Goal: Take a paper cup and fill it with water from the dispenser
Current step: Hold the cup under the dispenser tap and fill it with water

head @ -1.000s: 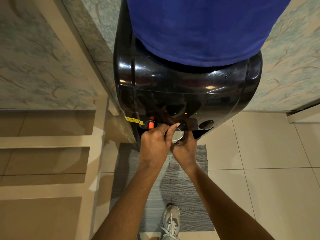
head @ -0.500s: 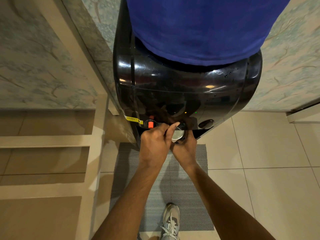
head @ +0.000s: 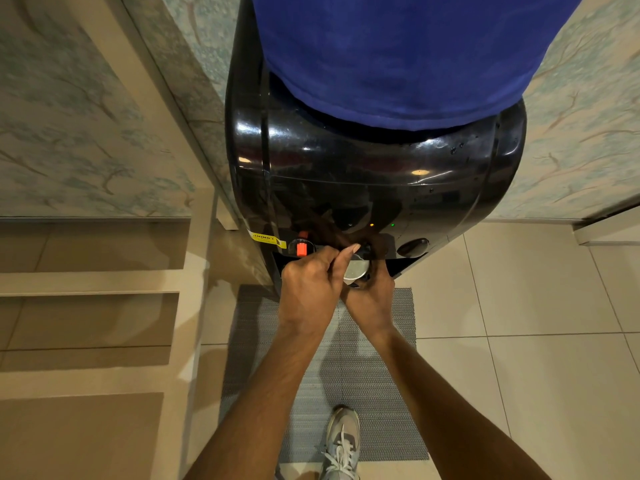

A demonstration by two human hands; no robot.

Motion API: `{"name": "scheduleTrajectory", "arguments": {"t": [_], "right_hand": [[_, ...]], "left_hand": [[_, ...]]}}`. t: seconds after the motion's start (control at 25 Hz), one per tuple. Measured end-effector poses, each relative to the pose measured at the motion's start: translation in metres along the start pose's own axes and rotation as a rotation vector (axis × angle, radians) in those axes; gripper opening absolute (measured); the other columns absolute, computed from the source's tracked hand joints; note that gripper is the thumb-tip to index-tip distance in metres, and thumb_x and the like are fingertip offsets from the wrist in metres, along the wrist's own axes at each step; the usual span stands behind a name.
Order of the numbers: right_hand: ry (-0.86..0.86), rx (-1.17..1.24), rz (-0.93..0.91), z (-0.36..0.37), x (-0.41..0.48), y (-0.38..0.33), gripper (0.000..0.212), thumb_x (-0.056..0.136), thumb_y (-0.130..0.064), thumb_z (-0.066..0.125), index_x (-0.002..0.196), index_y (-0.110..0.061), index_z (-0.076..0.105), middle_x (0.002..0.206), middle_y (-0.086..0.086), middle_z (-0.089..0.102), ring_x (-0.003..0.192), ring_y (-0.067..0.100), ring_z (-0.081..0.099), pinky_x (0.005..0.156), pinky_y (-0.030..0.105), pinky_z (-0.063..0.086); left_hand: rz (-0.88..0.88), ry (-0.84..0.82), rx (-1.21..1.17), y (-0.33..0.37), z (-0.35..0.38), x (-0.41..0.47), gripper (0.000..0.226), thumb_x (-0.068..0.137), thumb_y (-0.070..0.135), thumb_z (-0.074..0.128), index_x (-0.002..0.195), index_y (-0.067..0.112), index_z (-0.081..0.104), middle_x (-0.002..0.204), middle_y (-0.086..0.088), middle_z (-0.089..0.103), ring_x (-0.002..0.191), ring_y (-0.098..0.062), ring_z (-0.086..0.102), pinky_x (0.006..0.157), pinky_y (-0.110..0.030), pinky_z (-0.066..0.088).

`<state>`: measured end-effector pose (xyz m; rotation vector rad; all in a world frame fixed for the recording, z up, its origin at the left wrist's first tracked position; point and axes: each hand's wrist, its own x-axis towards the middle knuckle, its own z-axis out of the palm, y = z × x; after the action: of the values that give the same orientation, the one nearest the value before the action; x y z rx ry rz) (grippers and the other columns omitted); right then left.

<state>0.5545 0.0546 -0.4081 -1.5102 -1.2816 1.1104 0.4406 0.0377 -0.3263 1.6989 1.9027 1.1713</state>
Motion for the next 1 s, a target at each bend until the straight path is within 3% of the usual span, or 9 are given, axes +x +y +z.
{"name": "scheduleTrajectory", "arguments": {"t": [0.16,0.36,0.6,0.72,0.84,1.0], "right_hand": [[0.003,-0.010,-0.008,0.000,-0.001,-0.001,0.065,0.067,-0.044,0.086,0.124,-0.042,0.054,0.099,-0.019,0.074,0.085,-0.002,0.071,0.068,0.009,0.052],[0.001,-0.038,-0.011,-0.001,-0.002,0.005,0.063,0.074,-0.019,0.089,0.125,-0.034,0.056,0.097,-0.031,0.073,0.083,-0.005,0.071,0.063,0.008,0.052],[0.017,-0.040,-0.031,0.000,-0.007,0.004,0.069,0.071,-0.025,0.087,0.130,-0.037,0.053,0.098,-0.032,0.072,0.087,-0.007,0.070,0.064,0.005,0.050],[0.019,-0.052,-0.030,0.000,-0.008,0.006,0.071,0.069,-0.026,0.086,0.133,-0.029,0.054,0.098,-0.031,0.073,0.089,-0.005,0.071,0.064,0.007,0.051],[0.026,-0.053,-0.026,0.000,-0.008,0.006,0.070,0.069,-0.026,0.086,0.131,-0.033,0.054,0.098,-0.034,0.072,0.090,-0.007,0.071,0.065,0.006,0.052],[0.049,-0.070,-0.049,0.001,-0.009,0.005,0.074,0.069,-0.032,0.086,0.136,-0.025,0.054,0.099,-0.038,0.069,0.091,-0.008,0.070,0.065,0.006,0.051]], "left_hand": [[0.004,0.004,-0.011,0.001,-0.001,-0.001,0.029,0.095,0.025,0.070,0.081,0.000,0.075,0.058,-0.007,0.069,0.049,-0.017,0.066,0.047,-0.036,0.057],[0.014,-0.015,-0.026,-0.001,-0.005,-0.010,0.027,0.092,0.022,0.074,0.076,0.001,0.073,0.059,-0.004,0.069,0.049,-0.010,0.064,0.048,-0.015,0.047],[0.000,-0.023,-0.070,-0.004,-0.008,-0.009,0.028,0.091,0.024,0.077,0.073,0.003,0.073,0.057,-0.001,0.067,0.049,-0.004,0.058,0.049,-0.013,0.045],[-0.004,-0.031,-0.084,-0.006,-0.007,-0.010,0.030,0.091,0.026,0.076,0.073,0.003,0.073,0.056,-0.002,0.065,0.047,-0.006,0.058,0.047,-0.018,0.049],[-0.003,-0.036,-0.105,-0.008,-0.007,-0.010,0.030,0.092,0.026,0.076,0.073,0.003,0.073,0.056,-0.002,0.066,0.049,-0.009,0.061,0.048,-0.023,0.052],[0.008,-0.038,-0.136,-0.009,-0.007,-0.010,0.027,0.091,0.024,0.077,0.074,0.004,0.072,0.058,0.000,0.066,0.050,-0.006,0.062,0.050,-0.013,0.049]]}}
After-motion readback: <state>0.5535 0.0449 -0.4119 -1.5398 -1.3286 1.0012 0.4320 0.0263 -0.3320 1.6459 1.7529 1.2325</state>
